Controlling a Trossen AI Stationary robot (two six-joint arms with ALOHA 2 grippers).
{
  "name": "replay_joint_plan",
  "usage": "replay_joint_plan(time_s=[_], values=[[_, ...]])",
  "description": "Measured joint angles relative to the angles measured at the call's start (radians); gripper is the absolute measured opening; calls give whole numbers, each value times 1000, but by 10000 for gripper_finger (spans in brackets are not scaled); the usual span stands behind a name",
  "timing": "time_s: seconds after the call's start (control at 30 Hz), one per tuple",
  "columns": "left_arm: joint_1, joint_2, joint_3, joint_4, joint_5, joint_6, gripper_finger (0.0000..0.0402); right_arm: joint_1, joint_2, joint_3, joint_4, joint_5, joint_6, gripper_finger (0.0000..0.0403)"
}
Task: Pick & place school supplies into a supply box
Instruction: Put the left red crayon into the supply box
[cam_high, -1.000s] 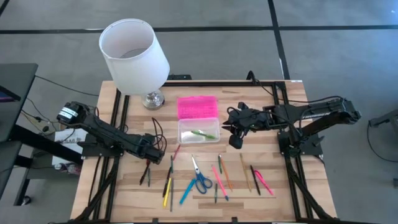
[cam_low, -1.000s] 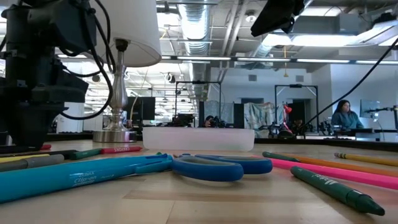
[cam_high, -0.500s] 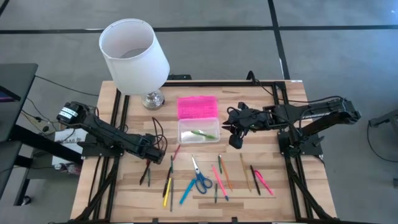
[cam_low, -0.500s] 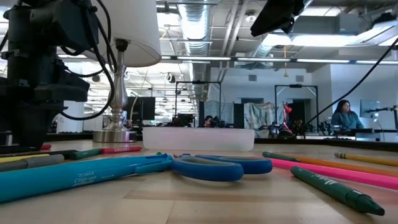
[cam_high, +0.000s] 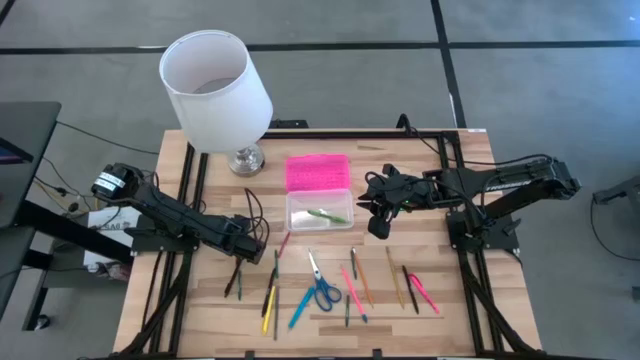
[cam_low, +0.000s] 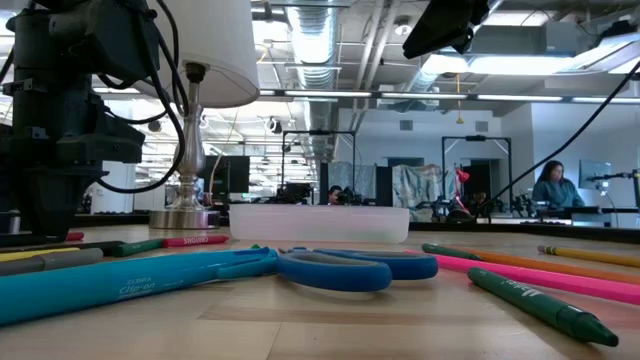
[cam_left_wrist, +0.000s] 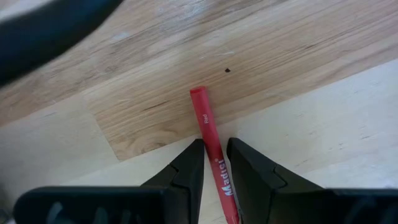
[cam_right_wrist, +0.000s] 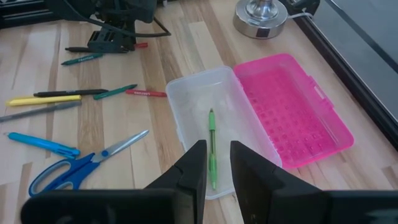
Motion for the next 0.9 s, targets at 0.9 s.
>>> replay_joint_plan(time_s=[0.9], values=[[0, 0, 0, 10, 8, 34, 22, -2, 0, 0, 1, 0, -1, 66]])
